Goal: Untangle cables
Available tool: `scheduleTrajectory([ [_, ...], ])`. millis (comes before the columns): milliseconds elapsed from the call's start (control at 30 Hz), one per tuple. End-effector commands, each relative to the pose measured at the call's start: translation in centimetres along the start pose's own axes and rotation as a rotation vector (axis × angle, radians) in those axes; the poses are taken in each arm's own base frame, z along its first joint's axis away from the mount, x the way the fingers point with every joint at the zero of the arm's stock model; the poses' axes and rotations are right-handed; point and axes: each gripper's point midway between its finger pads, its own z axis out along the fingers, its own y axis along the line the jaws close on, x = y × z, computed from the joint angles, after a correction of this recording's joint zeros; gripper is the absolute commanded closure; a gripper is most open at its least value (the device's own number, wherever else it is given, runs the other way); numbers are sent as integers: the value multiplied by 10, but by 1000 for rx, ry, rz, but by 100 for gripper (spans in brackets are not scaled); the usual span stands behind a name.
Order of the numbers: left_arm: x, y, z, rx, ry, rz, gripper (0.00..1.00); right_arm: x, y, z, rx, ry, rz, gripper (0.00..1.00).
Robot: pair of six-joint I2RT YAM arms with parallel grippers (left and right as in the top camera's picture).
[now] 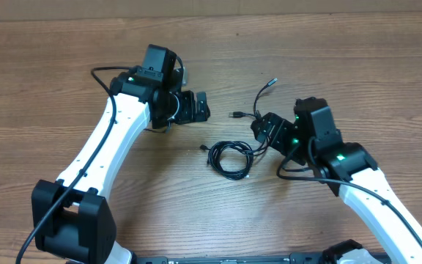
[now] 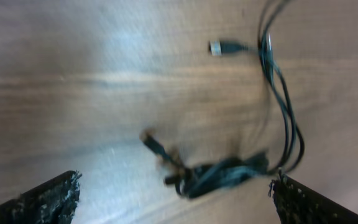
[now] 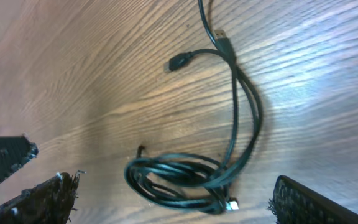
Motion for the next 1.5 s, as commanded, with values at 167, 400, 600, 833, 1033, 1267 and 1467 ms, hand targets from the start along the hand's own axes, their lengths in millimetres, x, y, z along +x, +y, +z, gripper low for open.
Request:
scheduleTrajectory([
  [167,28,-21,9,34,130,-494,0,-30,-24,-32,25,-94,63,0],
  [400,42,-39,16,-20,170,-1069,0,-36,-35,-45,39,-125,102,0],
  [600,52,-65,37,-47,143,-1149,0,-33,-38,-45,53,-113,76,0],
  [833,72,-63,81,-170,158,-1144,16,-29,-41,-44,66,-98,81,0],
  [1033,69,-59,113,-181,155,-1066,60,-28,-42,-44,69,-93,82,0],
  [1267,9,-76,104,41,24,-667,96,-21,-44,-44,74,-60,88,0],
  [1467,-31,-87,50,200,-91,-322,96,-16,-23,-43,-32,-17,-55,0],
])
